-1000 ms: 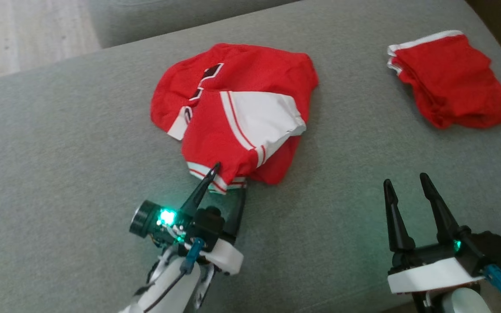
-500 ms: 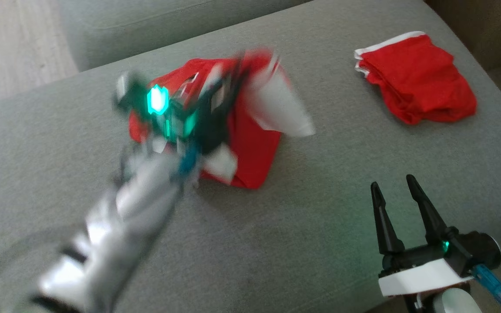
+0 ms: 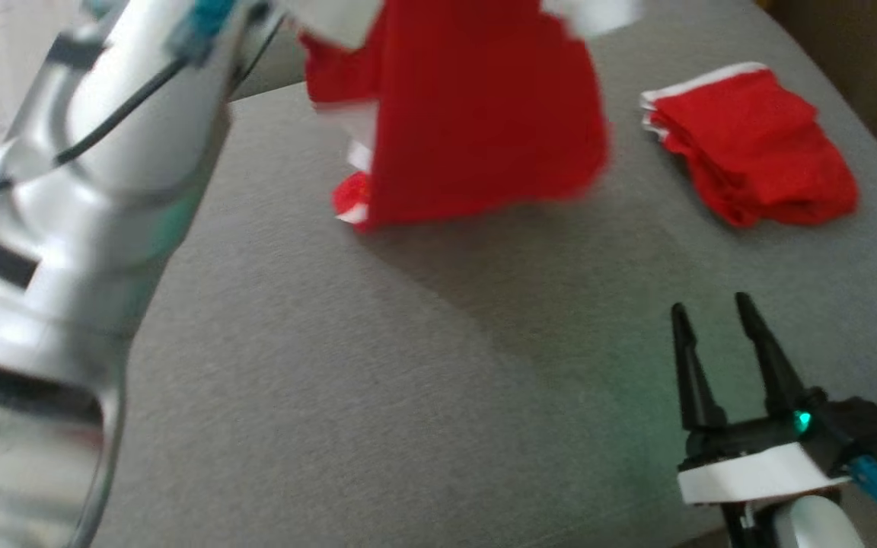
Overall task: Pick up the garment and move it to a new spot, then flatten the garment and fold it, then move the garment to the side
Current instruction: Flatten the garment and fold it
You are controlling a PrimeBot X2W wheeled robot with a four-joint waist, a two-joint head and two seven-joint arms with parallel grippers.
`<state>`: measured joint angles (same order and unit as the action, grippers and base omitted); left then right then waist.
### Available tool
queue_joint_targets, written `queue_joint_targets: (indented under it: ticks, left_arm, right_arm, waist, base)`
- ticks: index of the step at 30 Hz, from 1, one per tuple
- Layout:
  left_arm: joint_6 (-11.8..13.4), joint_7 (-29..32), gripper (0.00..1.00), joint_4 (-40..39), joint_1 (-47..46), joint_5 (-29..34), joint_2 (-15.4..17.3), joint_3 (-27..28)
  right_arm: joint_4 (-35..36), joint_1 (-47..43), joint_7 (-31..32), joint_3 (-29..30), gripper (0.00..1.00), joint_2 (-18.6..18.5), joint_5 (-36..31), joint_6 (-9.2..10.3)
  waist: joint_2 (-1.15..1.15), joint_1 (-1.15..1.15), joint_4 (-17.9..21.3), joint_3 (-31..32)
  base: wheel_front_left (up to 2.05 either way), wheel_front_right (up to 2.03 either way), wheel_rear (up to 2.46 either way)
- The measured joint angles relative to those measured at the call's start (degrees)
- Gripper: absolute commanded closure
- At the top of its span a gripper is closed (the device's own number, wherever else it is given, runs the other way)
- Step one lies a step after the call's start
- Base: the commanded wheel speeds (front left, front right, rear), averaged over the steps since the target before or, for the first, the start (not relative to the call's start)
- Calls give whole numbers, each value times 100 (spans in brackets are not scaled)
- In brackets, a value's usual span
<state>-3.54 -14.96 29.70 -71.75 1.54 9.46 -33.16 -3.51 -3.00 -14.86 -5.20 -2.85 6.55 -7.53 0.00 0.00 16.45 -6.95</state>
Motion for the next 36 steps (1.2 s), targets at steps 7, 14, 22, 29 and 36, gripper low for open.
queue_joint_targets:
  ticks: [7,14,22,29,36]
  left_arm:
    - [136,78,100,-166,2054,-675,650,349]
    - [415,76,100,-277,4678,-1284,1053,600]
    - [778,59,0,-439,4822,-1366,1013,971]
    - [1271,41,0,-1344,5514,-1528,294,1463]
    - [697,33,0,-1716,6661,-1863,-409,1173]
  right_arm:
    - [115,-3,0,226,0,-1,-59,0]
    - [159,1,0,296,0,-93,-59,0]
    - [158,55,0,192,0,-197,-59,0]
    - [157,68,0,207,0,-237,-59,0]
    - [151,65,0,222,0,-235,-59,0]
  waist:
    - [0,0,-497,-56]
    - [0,0,-997,-292]
    - [0,1,-1230,-559]
    - [0,0,-1290,-532]
    - [0,0,-1370,-495]
  base:
    - [0,0,0]
    - [0,0,0]
    - [0,0,0]
    - [0,0,0]
    - [0,0,0]
